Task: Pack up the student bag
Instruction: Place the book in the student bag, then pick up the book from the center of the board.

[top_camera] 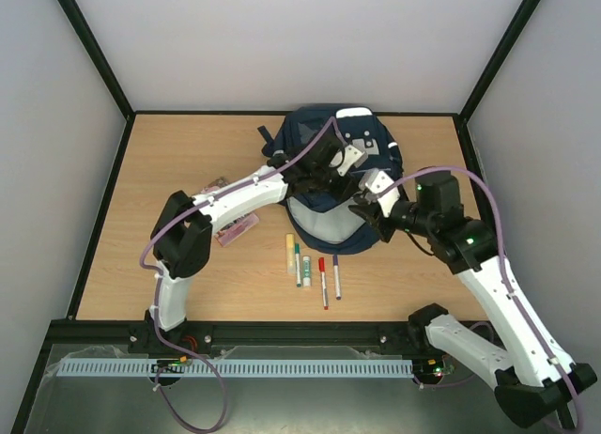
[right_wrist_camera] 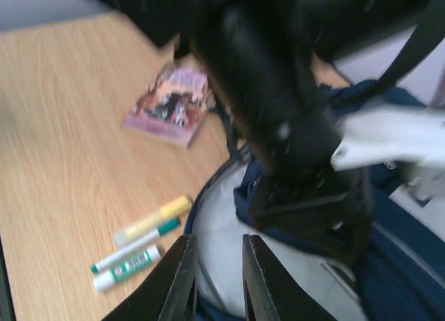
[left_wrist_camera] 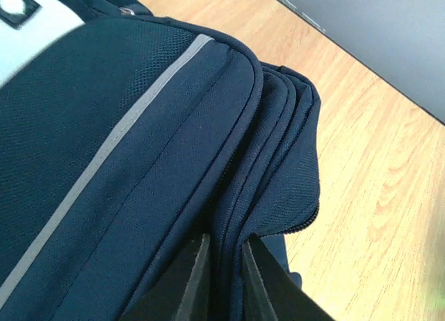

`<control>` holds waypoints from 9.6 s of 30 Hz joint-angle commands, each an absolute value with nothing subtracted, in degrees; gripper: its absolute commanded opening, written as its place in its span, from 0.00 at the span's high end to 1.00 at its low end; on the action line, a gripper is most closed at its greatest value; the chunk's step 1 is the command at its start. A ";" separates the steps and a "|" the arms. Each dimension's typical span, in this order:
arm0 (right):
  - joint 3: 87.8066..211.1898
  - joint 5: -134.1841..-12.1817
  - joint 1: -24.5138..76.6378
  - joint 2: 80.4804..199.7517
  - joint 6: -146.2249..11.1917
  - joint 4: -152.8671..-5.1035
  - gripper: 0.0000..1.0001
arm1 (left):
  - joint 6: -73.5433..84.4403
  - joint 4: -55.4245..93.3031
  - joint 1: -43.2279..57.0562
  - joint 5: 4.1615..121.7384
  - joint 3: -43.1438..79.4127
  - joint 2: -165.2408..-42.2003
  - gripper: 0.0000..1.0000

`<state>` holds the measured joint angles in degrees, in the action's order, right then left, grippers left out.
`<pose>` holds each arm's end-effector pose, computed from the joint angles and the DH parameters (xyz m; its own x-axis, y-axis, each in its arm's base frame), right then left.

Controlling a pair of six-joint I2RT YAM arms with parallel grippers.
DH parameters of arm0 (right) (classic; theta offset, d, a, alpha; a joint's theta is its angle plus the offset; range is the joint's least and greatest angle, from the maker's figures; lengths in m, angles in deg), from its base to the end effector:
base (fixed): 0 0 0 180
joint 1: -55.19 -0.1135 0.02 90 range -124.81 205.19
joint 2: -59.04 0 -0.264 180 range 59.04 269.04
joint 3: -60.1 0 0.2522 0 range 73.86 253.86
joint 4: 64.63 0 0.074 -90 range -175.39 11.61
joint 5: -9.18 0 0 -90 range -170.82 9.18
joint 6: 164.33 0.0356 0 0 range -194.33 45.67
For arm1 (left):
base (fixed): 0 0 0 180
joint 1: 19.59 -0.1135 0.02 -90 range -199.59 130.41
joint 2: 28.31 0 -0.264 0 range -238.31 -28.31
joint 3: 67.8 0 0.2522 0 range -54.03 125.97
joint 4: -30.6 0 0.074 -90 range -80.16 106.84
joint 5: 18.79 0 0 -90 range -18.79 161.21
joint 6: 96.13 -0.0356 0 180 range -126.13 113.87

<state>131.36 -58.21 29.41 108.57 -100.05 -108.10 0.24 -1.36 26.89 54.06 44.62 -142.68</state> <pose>0.1581 0.0916 0.3681 0.0133 -0.4385 -0.8986 -0.7962 0.5391 -0.2748 0.3165 -0.3485 0.2851 -0.4774 0.3487 -0.8065 0.8135 0.5225 -0.2556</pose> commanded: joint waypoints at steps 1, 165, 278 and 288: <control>136.16 -59.00 30.20 107.73 -91.10 -110.73 0.79 | 4.07 2.08 26.25 52.73 44.51 -145.18 0.86; 190.90 -63.34 11.20 213.35 -67.44 -115.78 0.83 | 43.49 30.00 -20.10 51.21 -36.00 -113.49 0.27; 186.87 -55.20 5.02 226.82 -73.54 -120.51 0.96 | 57.03 10.09 -16.59 63.87 -40.34 -71.35 0.50; 186.49 -57.53 5.78 222.49 -74.73 -122.87 0.96 | 55.08 9.85 -16.60 62.25 -39.95 -71.30 0.89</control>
